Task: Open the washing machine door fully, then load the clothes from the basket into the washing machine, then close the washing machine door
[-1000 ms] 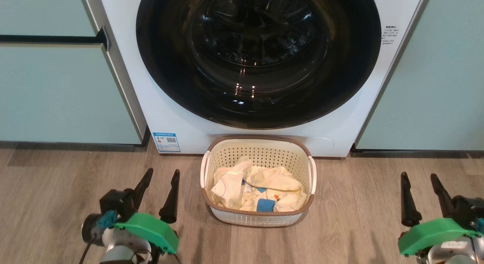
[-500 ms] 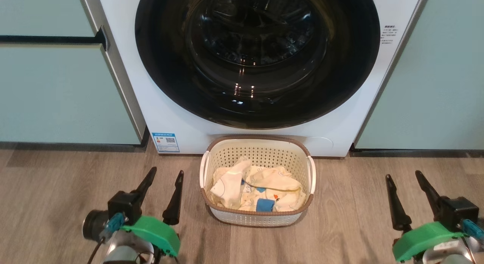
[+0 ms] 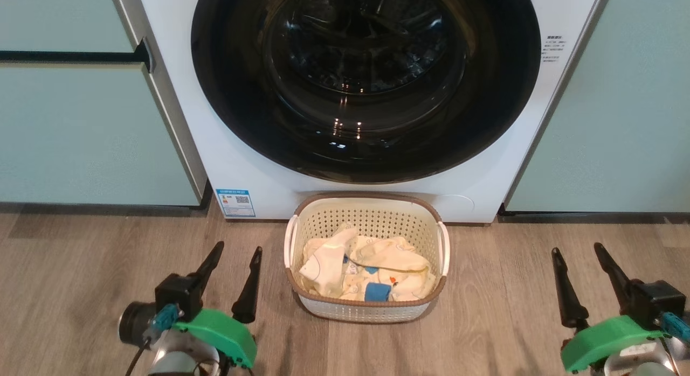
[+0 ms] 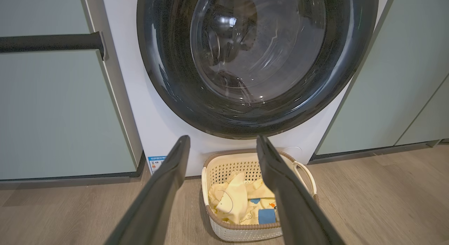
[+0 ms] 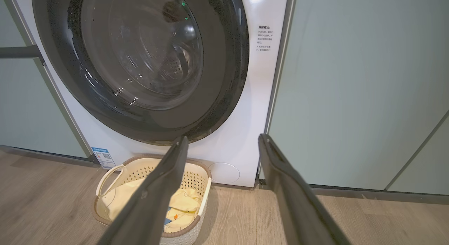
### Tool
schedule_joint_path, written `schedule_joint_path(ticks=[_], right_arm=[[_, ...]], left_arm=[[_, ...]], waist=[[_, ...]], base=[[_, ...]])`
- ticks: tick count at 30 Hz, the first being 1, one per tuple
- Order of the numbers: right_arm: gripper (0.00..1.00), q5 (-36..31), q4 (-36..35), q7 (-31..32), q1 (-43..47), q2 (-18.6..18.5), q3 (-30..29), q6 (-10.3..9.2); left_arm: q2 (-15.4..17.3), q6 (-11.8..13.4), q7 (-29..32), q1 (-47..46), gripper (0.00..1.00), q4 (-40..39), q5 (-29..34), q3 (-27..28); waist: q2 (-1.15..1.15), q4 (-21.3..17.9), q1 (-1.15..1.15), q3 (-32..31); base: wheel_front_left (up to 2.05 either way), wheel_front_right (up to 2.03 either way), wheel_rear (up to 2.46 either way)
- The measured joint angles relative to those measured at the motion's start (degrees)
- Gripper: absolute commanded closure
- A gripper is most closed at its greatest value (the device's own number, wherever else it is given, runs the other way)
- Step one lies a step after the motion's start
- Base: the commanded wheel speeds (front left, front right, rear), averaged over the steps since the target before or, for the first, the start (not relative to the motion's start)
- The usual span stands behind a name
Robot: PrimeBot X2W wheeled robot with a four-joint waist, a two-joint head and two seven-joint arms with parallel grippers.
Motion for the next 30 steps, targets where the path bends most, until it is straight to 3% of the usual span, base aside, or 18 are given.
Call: schedule_joint_path(ticks=[14,30], right_arm=[[0.00,0.62,-0.05,0.00,0.02,0.03,-0.20,0.00],[0.00,0.68,-0.32,0.00,0.01,0.71,-0.33,0.00]], left_arm=[[0.03,0.40,0.00,-0.75,0.00,0.77,0.40,-0.05],[0.33,0.41,0.00,-0.77,0.00,1.09,0.52,-0.24]], waist=[[0.00,-0.12,0.00,0.09],[0.00,-0.61,0.00,0.56]], base=[[0.28,0.28,-0.56],[1.17,1.17,-2.34]])
